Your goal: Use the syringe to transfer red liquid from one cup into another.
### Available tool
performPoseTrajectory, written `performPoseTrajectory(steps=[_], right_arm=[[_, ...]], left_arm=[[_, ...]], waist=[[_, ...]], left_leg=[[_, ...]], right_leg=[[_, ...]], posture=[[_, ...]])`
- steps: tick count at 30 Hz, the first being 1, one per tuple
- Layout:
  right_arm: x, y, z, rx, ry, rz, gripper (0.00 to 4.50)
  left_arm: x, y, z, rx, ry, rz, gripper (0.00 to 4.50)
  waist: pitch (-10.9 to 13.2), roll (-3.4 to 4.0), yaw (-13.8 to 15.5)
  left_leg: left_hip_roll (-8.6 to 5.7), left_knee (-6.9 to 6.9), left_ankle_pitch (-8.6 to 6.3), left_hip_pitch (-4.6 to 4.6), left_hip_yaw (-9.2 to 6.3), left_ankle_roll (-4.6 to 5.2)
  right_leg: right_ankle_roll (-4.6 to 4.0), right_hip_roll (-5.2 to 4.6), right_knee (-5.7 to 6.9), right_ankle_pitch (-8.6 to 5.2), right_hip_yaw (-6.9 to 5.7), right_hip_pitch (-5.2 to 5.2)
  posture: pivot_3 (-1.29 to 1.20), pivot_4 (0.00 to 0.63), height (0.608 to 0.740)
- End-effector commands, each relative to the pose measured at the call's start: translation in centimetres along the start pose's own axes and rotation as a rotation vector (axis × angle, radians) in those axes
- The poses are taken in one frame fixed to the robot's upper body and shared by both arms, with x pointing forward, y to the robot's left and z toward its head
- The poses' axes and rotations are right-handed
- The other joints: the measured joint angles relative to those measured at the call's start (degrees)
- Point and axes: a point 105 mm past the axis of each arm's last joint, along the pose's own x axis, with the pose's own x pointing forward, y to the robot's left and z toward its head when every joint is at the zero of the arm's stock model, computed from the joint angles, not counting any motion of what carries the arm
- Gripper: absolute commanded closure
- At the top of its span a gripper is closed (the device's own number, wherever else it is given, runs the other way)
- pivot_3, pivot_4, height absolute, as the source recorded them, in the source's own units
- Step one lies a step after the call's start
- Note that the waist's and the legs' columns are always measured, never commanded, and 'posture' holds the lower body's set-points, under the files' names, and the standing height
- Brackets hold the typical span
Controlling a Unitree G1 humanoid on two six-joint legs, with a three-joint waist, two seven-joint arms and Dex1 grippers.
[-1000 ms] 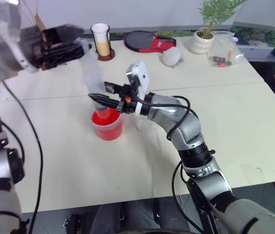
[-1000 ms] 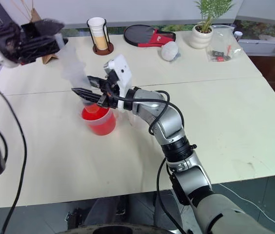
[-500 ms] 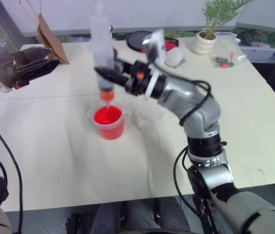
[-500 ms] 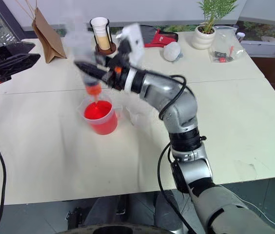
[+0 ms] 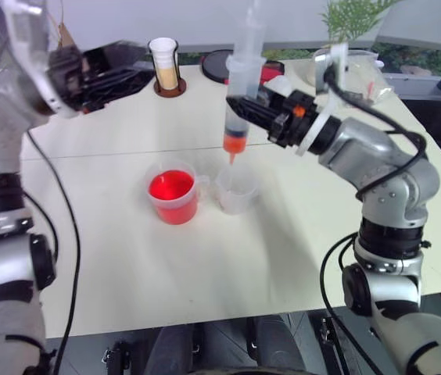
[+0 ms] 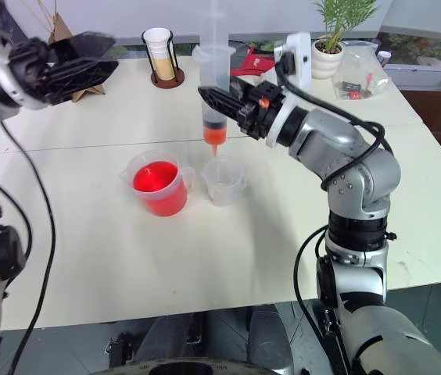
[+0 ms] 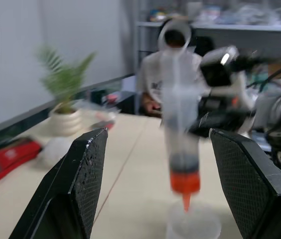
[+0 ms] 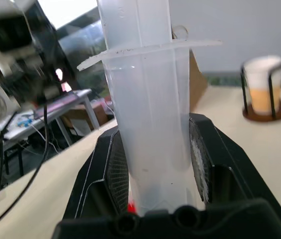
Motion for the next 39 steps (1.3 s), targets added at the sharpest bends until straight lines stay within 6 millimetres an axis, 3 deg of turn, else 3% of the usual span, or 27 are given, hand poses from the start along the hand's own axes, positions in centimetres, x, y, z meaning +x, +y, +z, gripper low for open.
performPoseTrajectory(steps=[1, 9, 22, 25, 30, 35, 39], right_arm=[[0.0, 0.9, 0.4, -0.069, -0.038, 0.009, 3.11], [-0.5, 0.6, -0.5, -0.090, -0.033, -0.020, 3.11], [-0.7, 1.4, -0.9, -0.114, -0.028, -0.014, 3.11], [-0.9, 1.2, -1.2, -0.122, -0.022, -0.017, 3.11], [-1.0, 0.9, -1.4, -0.139, -0.013, -0.025, 3.11], [-1.0, 0.9, -1.3, -0.156, -0.013, -0.031, 3.11], [-1.0, 0.5, -0.8, -0.172, -0.021, -0.041, 3.11]], left_arm=[[2.2, 0.2, 2.1, 0.094, -0.047, -0.051, 1.15], [5.6, 2.1, 1.0, 0.160, -0.005, -0.077, 1.15], [9.8, 1.6, -0.2, 0.152, -0.019, -0.179, 1.15], [10.4, 1.4, -0.4, 0.157, -0.014, -0.197, 2.01], [10.6, 1.1, 0.0, 0.153, -0.037, -0.216, 4.46], [10.6, 0.5, -0.3, 0.139, -0.025, -0.255, 4.46], [10.4, 0.1, -1.9, 0.125, 0.021, -0.275, 4.46]], waist=[[0.00, 0.00, 0.13], [0.00, 0.00, 0.08], [0.01, -0.01, 0.33], [0.01, -0.01, 0.38], [0.01, -0.01, 0.36], [0.01, -0.01, 0.31], [0.01, -0.01, 0.36]], left_leg=[[0.00, 0.01, 0.00, 0.00, 0.01, 0.01], [-0.01, 0.01, -0.01, 0.00, 0.04, 0.03], [0.00, 0.03, -0.06, -0.05, 0.04, 0.12], [0.00, 0.03, -0.07, -0.06, 0.04, 0.14], [0.00, 0.03, -0.08, -0.06, 0.05, 0.15], [0.01, 0.03, -0.08, -0.06, 0.04, 0.15], [0.01, 0.05, -0.07, -0.06, 0.04, 0.15]], right_leg=[[0.00, 0.00, 0.00, 0.00, 0.01, 0.00], [0.00, 0.00, -0.05, 0.00, 0.01, 0.00], [0.01, 0.00, -0.10, 0.00, 0.01, 0.00], [0.01, 0.00, -0.12, 0.00, 0.01, 0.00], [0.01, 0.00, -0.13, 0.00, 0.01, 0.00], [0.01, 0.00, -0.13, 0.00, 0.01, 0.00], [0.01, 0.00, -0.13, 0.00, 0.01, 0.00]], posture=[[0.00, 0.150, 0.740], [0.00, 0.150, 0.740], [0.00, 0.150, 0.740], [0.00, 0.150, 0.740], [0.00, 0.150, 0.740], [0.00, 0.150, 0.740], [0.00, 0.150, 0.740]])
